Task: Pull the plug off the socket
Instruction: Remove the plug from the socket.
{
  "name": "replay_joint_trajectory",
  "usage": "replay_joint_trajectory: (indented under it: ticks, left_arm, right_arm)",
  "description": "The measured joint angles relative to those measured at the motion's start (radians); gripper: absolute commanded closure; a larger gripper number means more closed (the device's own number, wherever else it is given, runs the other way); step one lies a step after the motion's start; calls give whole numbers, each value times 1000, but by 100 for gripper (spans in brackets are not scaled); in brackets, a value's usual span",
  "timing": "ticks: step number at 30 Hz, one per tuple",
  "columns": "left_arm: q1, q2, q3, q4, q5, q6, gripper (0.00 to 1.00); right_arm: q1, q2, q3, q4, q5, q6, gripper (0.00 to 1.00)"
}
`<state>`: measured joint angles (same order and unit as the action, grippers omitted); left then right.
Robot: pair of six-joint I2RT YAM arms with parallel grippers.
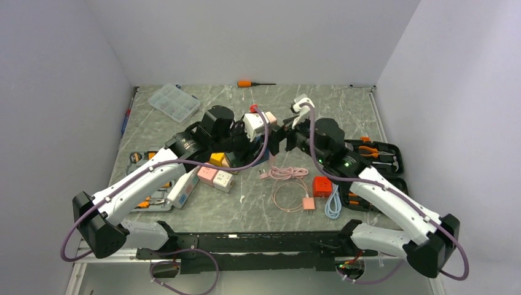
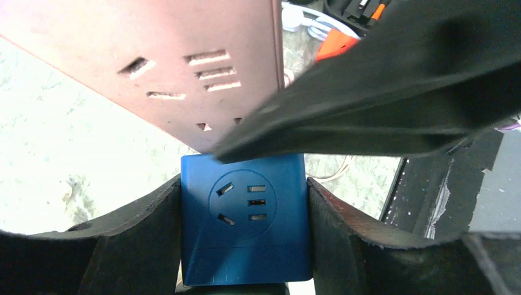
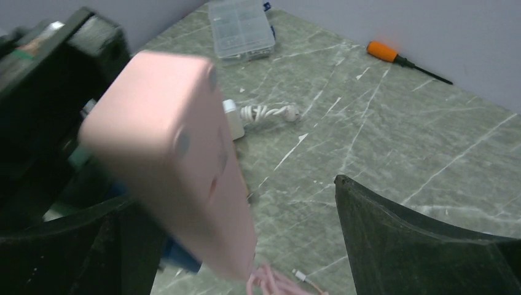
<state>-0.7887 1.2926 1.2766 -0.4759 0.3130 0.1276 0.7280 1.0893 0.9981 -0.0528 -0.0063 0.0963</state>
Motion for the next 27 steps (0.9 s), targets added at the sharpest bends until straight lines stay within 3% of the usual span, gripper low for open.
replay_joint_trajectory:
  ticks: [10, 18, 27]
  left_arm:
    - [23, -2, -10, -11, -74, 0, 100]
    - [66, 31, 53, -25, -74, -35, 100]
    - [76, 47, 114, -21, 3, -122, 100]
  right_arm:
    - [-5, -260, -138, -43, -75, 55, 0]
    - [-4, -274, -357, -16, -82, 60, 0]
    - [13, -172, -463, 314, -43, -25, 0]
